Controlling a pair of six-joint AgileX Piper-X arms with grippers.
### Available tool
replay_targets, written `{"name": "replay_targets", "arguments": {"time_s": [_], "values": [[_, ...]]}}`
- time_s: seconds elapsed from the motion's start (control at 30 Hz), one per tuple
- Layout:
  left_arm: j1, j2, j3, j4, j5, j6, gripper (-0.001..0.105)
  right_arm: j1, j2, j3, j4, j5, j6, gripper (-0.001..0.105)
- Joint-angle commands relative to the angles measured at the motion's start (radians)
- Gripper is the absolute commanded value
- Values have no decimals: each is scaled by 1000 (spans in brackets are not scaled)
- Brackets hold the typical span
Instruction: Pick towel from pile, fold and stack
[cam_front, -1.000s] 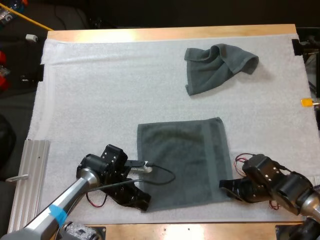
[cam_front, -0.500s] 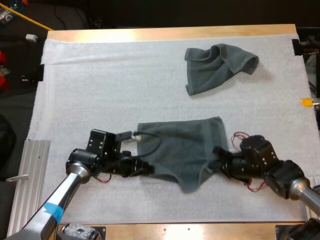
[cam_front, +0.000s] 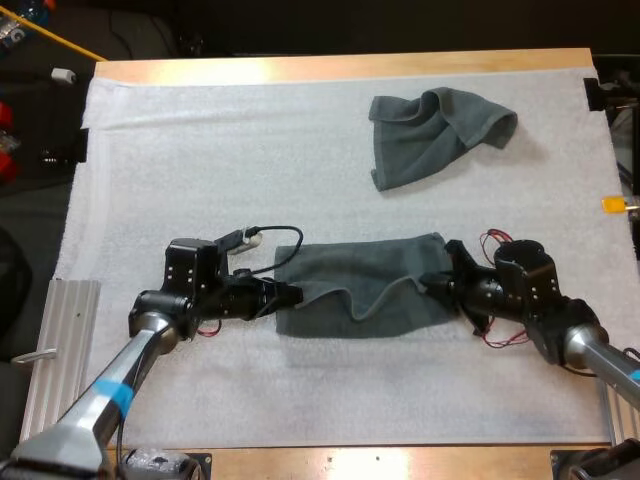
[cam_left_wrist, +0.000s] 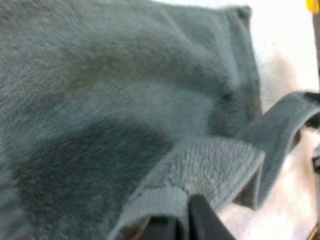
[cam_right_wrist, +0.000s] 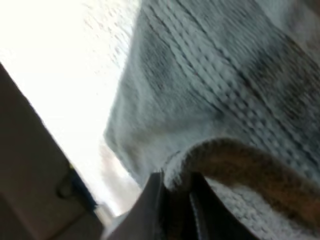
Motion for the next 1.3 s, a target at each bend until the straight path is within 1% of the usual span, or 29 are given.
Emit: {"name": "replay_targets", "arguments": {"time_s": [0.0,0.07,0.2,0.37,0.47,0.63,0.9,0.93,1.0,1.03,1.07,1.1,1.13,1.17,1.23,1.27], "values": [[1,14,-5,-28,6,-13,0,-4,5,-5,-42,0,18,0],[1,49,-5,-65,6,-16,0,-4,24,-5,-84,20,40,0],[3,86,-5,-130,1,-16,0,-4,50,-5,-108,74,50,0],[3,97,-5,-189,-86,-16,0,-4,65,-5,-117,142,50,0],[3,97,-5,-216,-109,-16,0,-4,69,-5,-142,165,46,0],[3,97,-5,-265,-114,-16,0,-4,69,-5,-200,186,46,0],[3,97,-5,-266,-126,-16,1,-4,69,-5,-201,193,46,0],[3,97,-5,-266,-124,-16,3,-4,69,-5,-203,193,46,0],[3,97,-5,-268,-124,-16,13,-4,69,-5,-211,193,46,6],[3,97,-5,-272,-124,-16,23,-4,69,-5,-222,193,46,12],[3,97,-5,-281,-116,-16,32,-4,69,-5,-244,193,46,22],[3,97,-5,-289,-106,-16,39,-4,69,-5,-259,193,46,28],[3,97,-5,-304,-89,-16,50,-4,69,-5,-289,193,46,37],[3,97,-7,-316,-71,-16,59,-4,69,-5,-327,193,46,47],[3,97,-18,-323,-34,-28,67,-4,69,-5,-395,199,28,55],[3,97,-30,-320,2,-52,68,-4,69,-5,-438,199,-4,57]]}}
